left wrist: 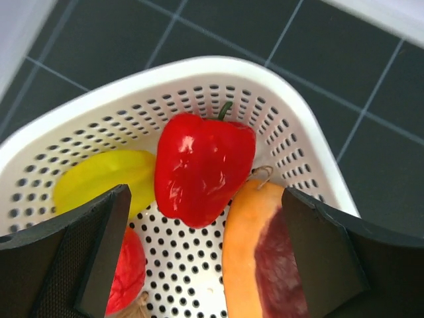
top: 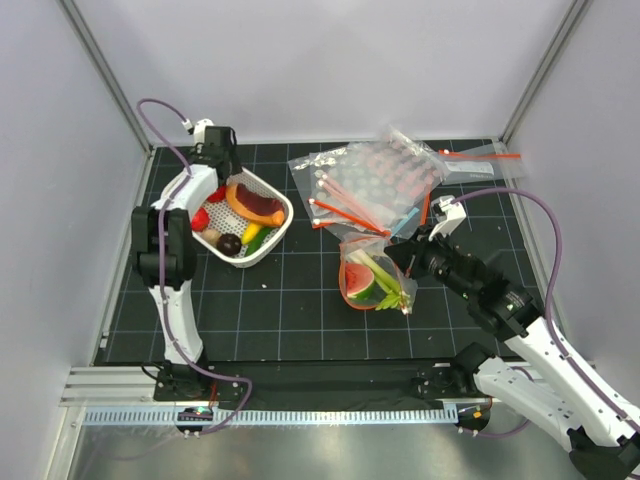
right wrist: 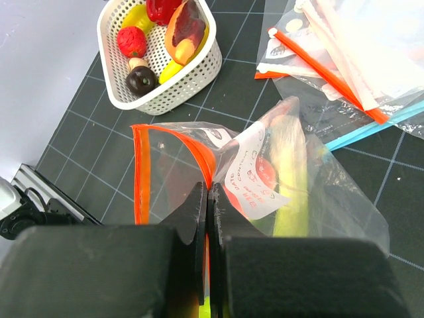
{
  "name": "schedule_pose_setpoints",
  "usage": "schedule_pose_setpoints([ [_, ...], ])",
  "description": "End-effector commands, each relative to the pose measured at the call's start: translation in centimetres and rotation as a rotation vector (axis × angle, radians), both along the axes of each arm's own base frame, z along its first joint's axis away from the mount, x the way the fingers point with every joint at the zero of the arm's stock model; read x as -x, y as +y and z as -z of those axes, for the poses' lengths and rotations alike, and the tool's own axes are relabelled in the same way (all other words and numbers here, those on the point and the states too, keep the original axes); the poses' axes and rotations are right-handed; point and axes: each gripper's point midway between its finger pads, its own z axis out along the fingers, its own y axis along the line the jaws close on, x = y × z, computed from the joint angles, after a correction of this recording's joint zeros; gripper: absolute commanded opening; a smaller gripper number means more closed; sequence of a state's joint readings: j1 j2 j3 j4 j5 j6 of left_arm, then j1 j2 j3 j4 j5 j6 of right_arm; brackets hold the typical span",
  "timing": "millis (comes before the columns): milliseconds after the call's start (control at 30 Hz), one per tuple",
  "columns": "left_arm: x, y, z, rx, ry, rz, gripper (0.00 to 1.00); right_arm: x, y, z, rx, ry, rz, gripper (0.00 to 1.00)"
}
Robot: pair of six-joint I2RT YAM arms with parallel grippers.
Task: Place the food in the zip-top bag and seal the zipper
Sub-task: Pick up the fake vegetable from the bin.
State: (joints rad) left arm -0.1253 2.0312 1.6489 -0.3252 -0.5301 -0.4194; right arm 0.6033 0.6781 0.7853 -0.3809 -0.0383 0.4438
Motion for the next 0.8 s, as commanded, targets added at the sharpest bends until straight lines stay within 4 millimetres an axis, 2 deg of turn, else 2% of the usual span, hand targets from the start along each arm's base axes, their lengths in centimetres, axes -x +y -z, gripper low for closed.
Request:
schedule_pose_setpoints([
  [0,-0.2,-0.5,3.3,0.042,0.119,0.076,1.00,-0.7,0.2,-1.9,-0.046,-0.056,0.018,0.01],
  [33,-0.6,-0.3,3.6,0.047,0.122,0.074,1.00,-0.7,0.3,-1.9,-0.047,-0.056,0.017,0.01],
  [67,-0.7,-0.3,5.1,0.049,0.151,0.079,1.00,-0.6,0.3,-2.1,-0.050,-0.059,0.015,0.01],
  [133,-1.0,0.0,5.6,0.041,0.159,0.063,0.99,-0.6,0.2,-2.1,-0.051,-0.058,0.015,0.01],
  [167,-0.7,0.0,6.3,0.043,0.181,0.050,0.94,-0.5,0.2,-2.2,-0.054,-0.062,0.015,0.01],
  [200,-0.6,0.4,7.0,0.044,0.195,0.037,0.93,-0.5,0.2,-2.2,-0.054,-0.062,0.014,0.01],
  [267,-0.4,0.9,7.4,0.075,0.206,0.018,0.84,-0.5,0.2,-2.3,-0.056,-0.066,0.015,0.01],
  [333,-0.4,1.0,7.1,0.123,0.190,0.030,0.70,-0.4,0.2,-2.2,-0.055,-0.063,0.014,0.01],
  [367,0.0,1.1,7.3,0.133,0.195,0.032,0.59,-0.4,0.2,-2.3,-0.057,-0.063,0.013,0.01],
  [400,0.1,1.1,6.9,0.131,0.182,0.035,0.55,-0.4,0.2,-2.3,-0.057,-0.065,0.012,0.01],
  [433,0.1,1.1,5.3,0.130,0.149,0.037,0.52,-0.5,0.1,-2.3,-0.056,-0.066,0.015,0.01],
  [467,0.1,1.0,4.6,0.132,0.122,0.039,0.49,-0.5,0.2,-2.2,-0.054,-0.064,0.015,0.01],
  [500,0.9,1.0,4.9,0.133,0.128,0.040,0.49,-0.6,0.2,-2.1,-0.053,-0.065,0.019,0.01],
  [533,0.8,0.7,2.9,0.146,0.076,0.053,0.48,-0.7,0.1,-2.0,-0.048,-0.067,0.023,0.01],
  [633,2.1,0.3,1.3,0.160,0.038,0.057,0.43,-1.0,0.2,-1.6,-0.040,-0.066,0.026,0.01],
  [667,2.4,0.0,-0.8,0.172,-0.007,0.070,0.43,-1.0,0.2,-1.5,-0.037,-0.063,0.026,0.01],
  [733,3.4,-1.3,-1.1,0.213,-0.037,0.087,0.43,-1.2,0.4,-1.2,-0.032,-0.061,0.022,0.01],
  [767,3.9,-2.7,-3.0,0.265,-0.088,0.130,0.42,-1.2,0.4,-1.2,-0.033,-0.064,0.019,0.01],
])
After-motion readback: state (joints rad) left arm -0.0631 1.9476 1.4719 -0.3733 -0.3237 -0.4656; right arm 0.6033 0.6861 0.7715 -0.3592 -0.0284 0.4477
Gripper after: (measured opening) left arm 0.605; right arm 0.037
